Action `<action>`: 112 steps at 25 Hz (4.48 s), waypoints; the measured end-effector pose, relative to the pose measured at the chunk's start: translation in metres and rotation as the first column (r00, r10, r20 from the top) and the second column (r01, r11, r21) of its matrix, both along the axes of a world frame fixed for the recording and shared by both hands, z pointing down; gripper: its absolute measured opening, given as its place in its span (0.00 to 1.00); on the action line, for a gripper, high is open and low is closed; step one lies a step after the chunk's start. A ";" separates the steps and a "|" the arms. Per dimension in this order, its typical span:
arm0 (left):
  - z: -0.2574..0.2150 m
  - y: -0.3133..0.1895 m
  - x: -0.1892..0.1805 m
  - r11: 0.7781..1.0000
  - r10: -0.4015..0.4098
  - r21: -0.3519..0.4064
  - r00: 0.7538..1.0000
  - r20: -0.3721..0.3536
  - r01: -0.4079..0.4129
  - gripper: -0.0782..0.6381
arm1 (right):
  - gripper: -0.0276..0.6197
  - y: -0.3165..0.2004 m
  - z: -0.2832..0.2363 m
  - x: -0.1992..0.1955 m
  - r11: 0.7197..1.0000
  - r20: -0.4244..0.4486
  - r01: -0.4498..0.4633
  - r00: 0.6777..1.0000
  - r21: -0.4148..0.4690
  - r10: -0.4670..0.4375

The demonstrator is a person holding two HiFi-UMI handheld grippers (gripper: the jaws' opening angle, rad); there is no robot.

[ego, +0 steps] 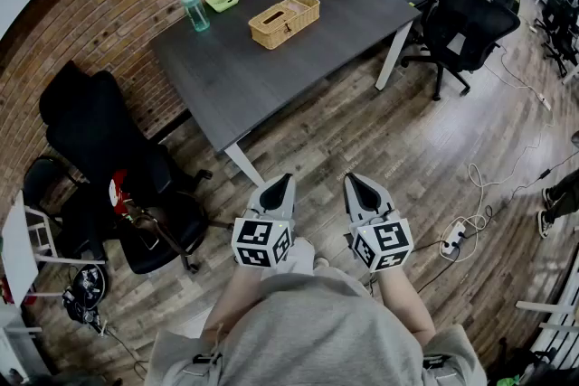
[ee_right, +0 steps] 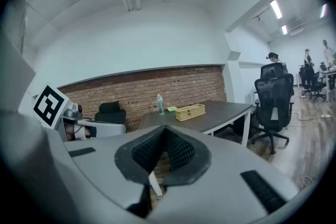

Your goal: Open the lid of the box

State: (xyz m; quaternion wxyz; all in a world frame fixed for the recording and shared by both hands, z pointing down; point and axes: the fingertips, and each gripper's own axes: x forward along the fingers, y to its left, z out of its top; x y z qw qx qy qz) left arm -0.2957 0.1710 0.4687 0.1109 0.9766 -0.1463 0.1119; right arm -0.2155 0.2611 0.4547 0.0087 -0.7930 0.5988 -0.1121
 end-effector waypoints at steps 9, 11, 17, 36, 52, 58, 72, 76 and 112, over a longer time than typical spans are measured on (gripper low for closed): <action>-0.010 0.020 -0.031 1.000 -0.019 0.017 1.000 -0.024 0.020 0.13 | 0.05 0.026 -0.002 -0.028 1.000 -0.010 0.019 1.000 0.000 -0.019; -0.009 0.024 -0.034 1.000 -0.021 0.020 0.999 -0.025 0.022 0.13 | 0.05 0.027 -0.002 -0.032 0.999 -0.011 0.034 0.999 0.003 -0.034; -0.012 0.031 -0.034 1.000 -0.023 0.014 0.999 -0.033 0.024 0.13 | 0.05 0.031 -0.005 -0.036 0.999 -0.013 0.054 0.998 0.003 -0.054; -0.007 0.036 -0.012 1.000 -0.030 -0.008 0.999 -0.014 0.030 0.14 | 0.05 0.037 0.006 -0.010 0.998 0.053 0.059 0.997 -0.005 -0.059; -0.003 -0.026 0.063 1.000 0.018 -0.011 0.999 -0.033 -0.018 0.20 | 0.18 -0.025 0.017 0.064 0.999 0.075 0.041 0.996 -0.017 -0.039; -0.008 -0.065 0.102 0.999 0.028 -0.019 0.999 -0.040 -0.029 0.23 | 0.22 -0.064 0.008 0.106 0.999 0.078 0.034 0.996 -0.018 -0.033; -0.014 -0.168 0.176 1.000 0.018 -0.021 0.999 -0.032 -0.019 0.31 | 0.32 -0.166 -0.001 0.185 0.997 0.096 0.065 0.994 -0.047 -0.060; -0.011 -0.195 0.196 1.000 0.025 -0.012 0.999 -0.025 -0.026 0.32 | 0.35 -0.192 0.001 0.208 0.998 0.098 0.052 0.994 -0.038 -0.048; 0.012 -0.344 0.277 0.988 -0.148 -0.043 0.989 0.008 0.148 0.33 | 0.41 -0.360 0.016 0.313 0.979 0.101 0.201 0.975 -0.036 -0.196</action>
